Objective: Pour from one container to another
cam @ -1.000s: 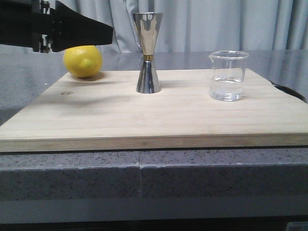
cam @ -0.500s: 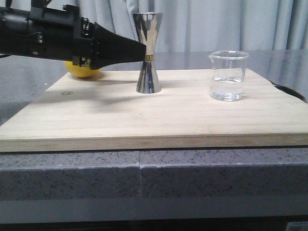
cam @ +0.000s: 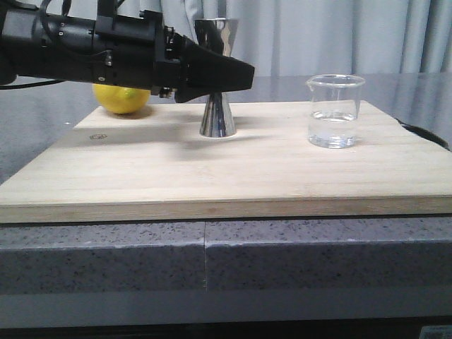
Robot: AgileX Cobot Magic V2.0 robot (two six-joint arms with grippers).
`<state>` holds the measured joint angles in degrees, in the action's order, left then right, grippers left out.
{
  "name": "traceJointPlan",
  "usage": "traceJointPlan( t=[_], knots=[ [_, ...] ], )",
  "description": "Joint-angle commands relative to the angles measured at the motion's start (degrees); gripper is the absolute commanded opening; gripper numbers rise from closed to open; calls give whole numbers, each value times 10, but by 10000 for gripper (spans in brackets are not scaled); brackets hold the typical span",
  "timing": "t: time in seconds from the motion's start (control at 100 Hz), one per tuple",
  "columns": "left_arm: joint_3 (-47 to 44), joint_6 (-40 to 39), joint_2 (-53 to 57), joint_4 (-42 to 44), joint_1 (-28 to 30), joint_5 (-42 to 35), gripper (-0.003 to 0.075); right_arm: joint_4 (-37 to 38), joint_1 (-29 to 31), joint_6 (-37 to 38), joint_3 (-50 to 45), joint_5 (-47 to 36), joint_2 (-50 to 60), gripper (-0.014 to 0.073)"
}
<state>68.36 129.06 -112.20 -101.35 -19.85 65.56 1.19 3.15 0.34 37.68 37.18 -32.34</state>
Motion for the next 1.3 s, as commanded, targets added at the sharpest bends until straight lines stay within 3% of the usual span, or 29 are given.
traceJointPlan(
  t=[0.0, 0.42, 0.85, 1.29],
  knots=[
    [17, -3, 26, -48, -6, 36, 419, 2, 2, -3, 21, -35, -7, 640],
    [18, -3, 26, -48, -6, 48, 238, 3, 2, -3, 21, -32, -7, 640],
    [60, -59, 26, -48, -6, 78, 237, 3, 2, -3, 21, -32, -7, 640],
    [75, -59, 26, -48, -6, 78, 237, -12, -1, -31, 49, -27, -14, 640]
  ],
)
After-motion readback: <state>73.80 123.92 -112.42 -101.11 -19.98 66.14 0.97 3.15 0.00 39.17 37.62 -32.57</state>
